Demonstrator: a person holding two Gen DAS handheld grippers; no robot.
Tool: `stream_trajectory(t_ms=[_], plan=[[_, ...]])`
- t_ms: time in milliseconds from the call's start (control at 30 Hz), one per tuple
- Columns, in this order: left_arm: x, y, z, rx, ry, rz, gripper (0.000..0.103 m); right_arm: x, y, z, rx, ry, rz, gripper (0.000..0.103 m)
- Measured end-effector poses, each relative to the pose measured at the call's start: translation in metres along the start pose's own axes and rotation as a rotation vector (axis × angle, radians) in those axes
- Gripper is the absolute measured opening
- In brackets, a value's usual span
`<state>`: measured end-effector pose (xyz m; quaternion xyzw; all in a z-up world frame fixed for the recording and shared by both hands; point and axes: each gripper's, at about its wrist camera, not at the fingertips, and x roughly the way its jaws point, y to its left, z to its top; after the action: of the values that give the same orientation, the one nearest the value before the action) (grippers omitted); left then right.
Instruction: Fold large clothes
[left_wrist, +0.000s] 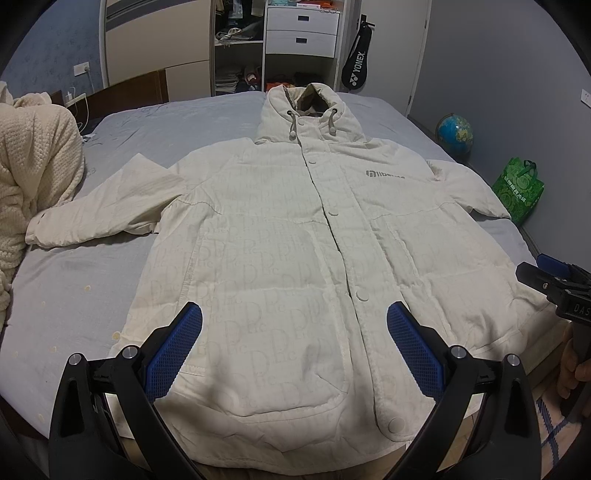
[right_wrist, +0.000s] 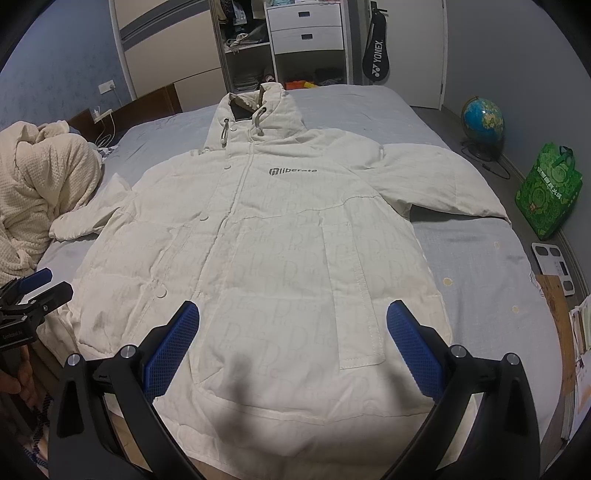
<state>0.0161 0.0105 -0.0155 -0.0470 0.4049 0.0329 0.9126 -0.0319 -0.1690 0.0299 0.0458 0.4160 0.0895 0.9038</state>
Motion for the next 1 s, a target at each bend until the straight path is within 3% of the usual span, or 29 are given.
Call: stream_trajectory(t_ms=[1000], plan=[[0.0011,-0.0025,-0.0041,0.005,0.003,0.005,0.097,-0.0006,0.0004,-0.0002,-0.002,0.000,0.001,0.097]])
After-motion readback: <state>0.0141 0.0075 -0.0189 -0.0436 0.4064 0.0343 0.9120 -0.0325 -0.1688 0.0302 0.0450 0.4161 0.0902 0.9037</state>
